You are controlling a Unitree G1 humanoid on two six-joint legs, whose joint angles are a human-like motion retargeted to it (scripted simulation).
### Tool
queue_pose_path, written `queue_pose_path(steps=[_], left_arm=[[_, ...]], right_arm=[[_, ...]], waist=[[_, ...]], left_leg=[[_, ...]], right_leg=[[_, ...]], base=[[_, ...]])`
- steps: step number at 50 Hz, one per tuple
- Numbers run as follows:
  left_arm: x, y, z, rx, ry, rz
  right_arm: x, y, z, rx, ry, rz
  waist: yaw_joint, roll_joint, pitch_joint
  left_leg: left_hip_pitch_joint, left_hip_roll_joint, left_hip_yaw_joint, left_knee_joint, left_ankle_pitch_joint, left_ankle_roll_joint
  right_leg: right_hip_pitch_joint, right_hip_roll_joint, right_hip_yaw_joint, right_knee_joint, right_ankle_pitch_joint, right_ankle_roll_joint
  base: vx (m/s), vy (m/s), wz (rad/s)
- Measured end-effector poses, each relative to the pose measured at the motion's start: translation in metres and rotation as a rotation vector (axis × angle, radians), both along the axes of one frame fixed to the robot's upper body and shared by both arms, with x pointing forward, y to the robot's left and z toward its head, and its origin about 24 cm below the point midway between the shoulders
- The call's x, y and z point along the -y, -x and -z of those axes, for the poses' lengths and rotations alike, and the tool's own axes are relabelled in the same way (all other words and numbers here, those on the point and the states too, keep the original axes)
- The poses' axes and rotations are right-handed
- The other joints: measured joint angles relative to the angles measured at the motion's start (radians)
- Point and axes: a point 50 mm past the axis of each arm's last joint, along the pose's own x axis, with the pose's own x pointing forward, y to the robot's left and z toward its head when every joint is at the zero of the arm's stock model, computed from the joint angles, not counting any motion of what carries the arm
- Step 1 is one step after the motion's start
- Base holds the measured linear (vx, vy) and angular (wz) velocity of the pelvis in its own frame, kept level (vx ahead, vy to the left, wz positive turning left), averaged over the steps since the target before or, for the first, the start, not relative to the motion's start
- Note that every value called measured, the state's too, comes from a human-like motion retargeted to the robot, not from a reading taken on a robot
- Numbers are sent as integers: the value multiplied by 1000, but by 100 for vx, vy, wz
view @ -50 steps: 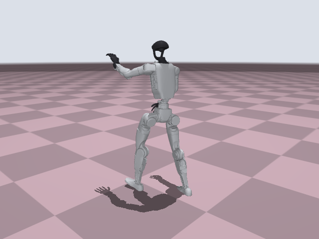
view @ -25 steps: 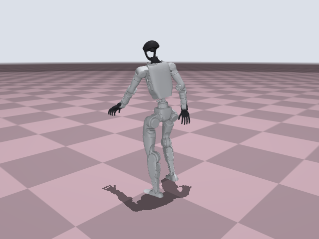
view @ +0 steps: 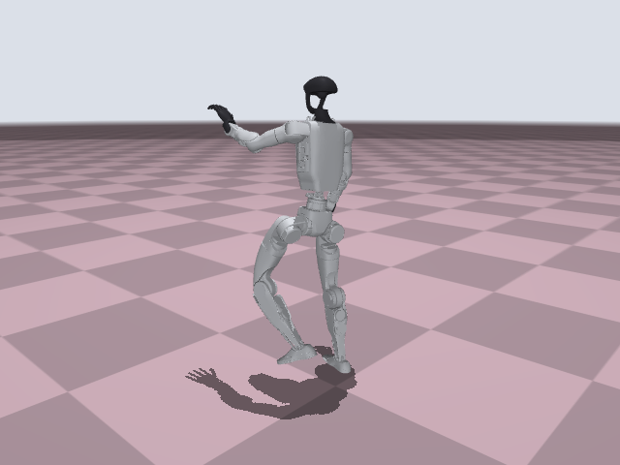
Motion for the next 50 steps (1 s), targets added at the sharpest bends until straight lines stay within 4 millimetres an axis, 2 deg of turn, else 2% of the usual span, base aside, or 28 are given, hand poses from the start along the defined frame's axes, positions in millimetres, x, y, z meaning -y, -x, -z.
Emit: queue_pose_path(steps=[2,4,9,12,15,18,20,22,25,27,30,32,35,38,40,43,46,48,50], left_arm=[[-1,4,-20,50,5,-2],[-3,7,-31,76,8,-8],[-13,8,-46,100,30,-38],[-20,4,-40,68,47,-55],[-26,-6,-15,-22,59,-81],[-35,-15,31,-174,53,-142],[-42,-18,74,-305,40,-195],[-51,-13,125,-465,23,-258],[-67,10,198,-725,-9,-365],[-75,28,231,-849,-39,-421],[-80,46,258,-940,-87,-454],[-77,51,266,-962,-103,-447],[-69,51,272,-986,-107,-425],[-62,47,271,-992,-108,-401],[-57,43,267,-973,-106,-371],[-49,33,253,-898,-100,-300],[-44,21,229,-789,-94,-236],[-42,13,208,-709,-89,-206],[-41,6,184,-622,-83,-179]], right_arm=[[-5,-33,-17,79,4,-40],[-12,-59,-33,157,-5,-68],[-33,-108,-72,347,-49,-119],[-45,-122,-87,423,-68,-160],[-54,-120,-86,440,-75,-202],[-57,-103,-68,394,-69,-214],[-55,-85,-52,350,-64,-200],[-51,-62,-34,291,-65,-170],[-43,-21,-8,170,-75,-117],[-37,7,7,80,-77,-79],[-25,52,25,-54,-68,-32],[-18,82,33,-146,-64,-13],[-10,125,41,-280,-71,9],[-3,156,43,-380,-80,39],[2,171,43,-416,-80,72],[11,178,40,-413,-59,136],[19,172,38,-384,-28,177],[22,160,37,-356,-9,184],[25,141,34,-316,17,176]], waist=[[18,2,5],[34,0,5],[53,3,22],[49,9,36],[39,8,44],[23,-9,50],[6,-19,63],[-19,-20,86],[-59,-13,112],[-82,-6,123],[-105,3,128],[-118,10,127],[-141,21,123],[-171,32,118],[-194,38,112],[-224,40,99],[-228,29,81],[-210,28,66],[-182,38,52]], left_leg=[[-45,0,3,-55,-7,-3],[-71,-20,-16,-166,7,-14],[-31,-30,-15,-586,77,-4],[47,-16,47,-849,94,-9],[122,-19,63,-1027,171,-36],[179,-23,56,-1092,278,-38],[218,-24,50,-1102,295,-36],[261,-20,39,-1095,272,-38],[309,-3,24,-1076,233,-38],[328,14,19,-1060,210,-39],[338,29,14,-1033,176,-45],[342,30,6,-1022,157,-50],[356,19,-17,-1026,136,-60],[382,2,-51,-1046,119,-78],[399,-13,-77,-1055,105,-91],[424,-47,-114,-1052,74,-107],[454,-94,-133,-1036,40,-107],[470,-119,-130,-1018,32,-95],[474,-127,-117,-976,42,-76]], right_leg=[[0,-4,20,9,-12,6],[2,-10,39,17,-25,14],[23,-9,70,27,-60,34],[44,4,77,38,-86,49],[60,21,85,70,-110,52],[60,25,85,138,-114,30],[53,24,77,216,-93,-5],[20,28,69,355,-53,-71],[-102,38,57,663,-41,-193],[-203,37,31,870,-112,-258],[-341,18,-28,1104,-235,-322],[-414,12,-61,1180,-269,-338],[-489,21,-97,1189,-269,-327],[-510,44,-115,1051,-232,-275],[-496,66,-113,883,-191,-216],[-423,88,-97,524,-108,-100],[-324,81,-80,185,15,-4],[-275,75,-60,59,98,15],[-237,74,-40,14,129,-8]], base=[[34,5,-52],[34,7,-54],[37,11,-41],[43,17,-23],[46,21,-21],[47,25,-8],[48,28,11],[47,29,23],[43,26,22],[40,21,12],[38,18,13],[37,16,27],[37,13,50],[38,9,73],[41,5,83],[45,0,77],[48,-6,42],[46,-9,-6],[45,-9,-33]])
